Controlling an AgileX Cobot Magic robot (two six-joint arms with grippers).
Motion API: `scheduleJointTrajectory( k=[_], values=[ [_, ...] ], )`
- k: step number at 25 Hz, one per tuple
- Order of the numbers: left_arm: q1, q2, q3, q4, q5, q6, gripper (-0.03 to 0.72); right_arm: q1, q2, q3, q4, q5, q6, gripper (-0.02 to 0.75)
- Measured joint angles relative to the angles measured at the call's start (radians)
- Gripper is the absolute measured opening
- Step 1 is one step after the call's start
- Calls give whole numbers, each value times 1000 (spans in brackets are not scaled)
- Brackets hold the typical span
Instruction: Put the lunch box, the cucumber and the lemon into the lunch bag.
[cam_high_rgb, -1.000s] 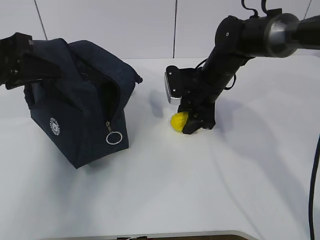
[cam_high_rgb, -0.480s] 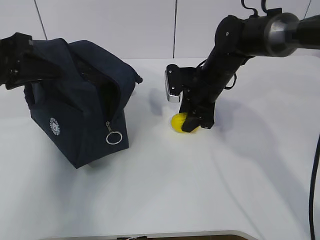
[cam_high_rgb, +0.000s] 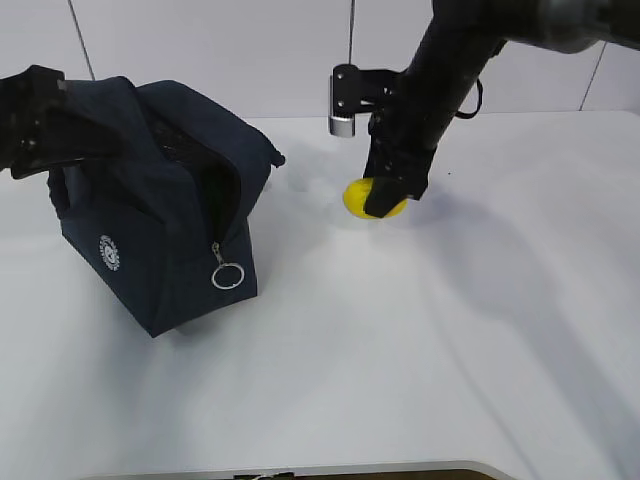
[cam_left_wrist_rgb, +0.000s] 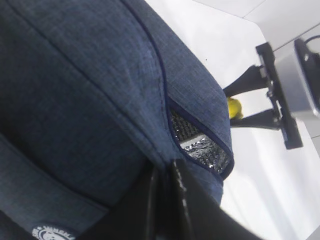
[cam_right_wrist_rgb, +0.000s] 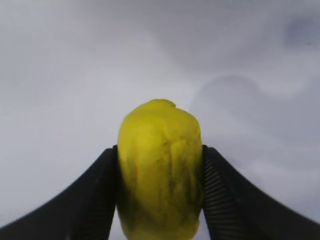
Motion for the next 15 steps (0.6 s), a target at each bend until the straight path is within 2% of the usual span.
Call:
scheduleJointTrajectory(
  k=[8, 11, 15],
  values=[
    [0, 0, 0, 0, 0, 0, 2, 0, -73, -63, 15, 7, 306, 391],
    [0, 0, 0, 0, 0, 0, 2, 0, -119, -65, 83, 13, 329, 391],
    [0, 0, 0, -2, 0, 0, 2, -1, -152, -66, 268, 18, 336, 391]
  ],
)
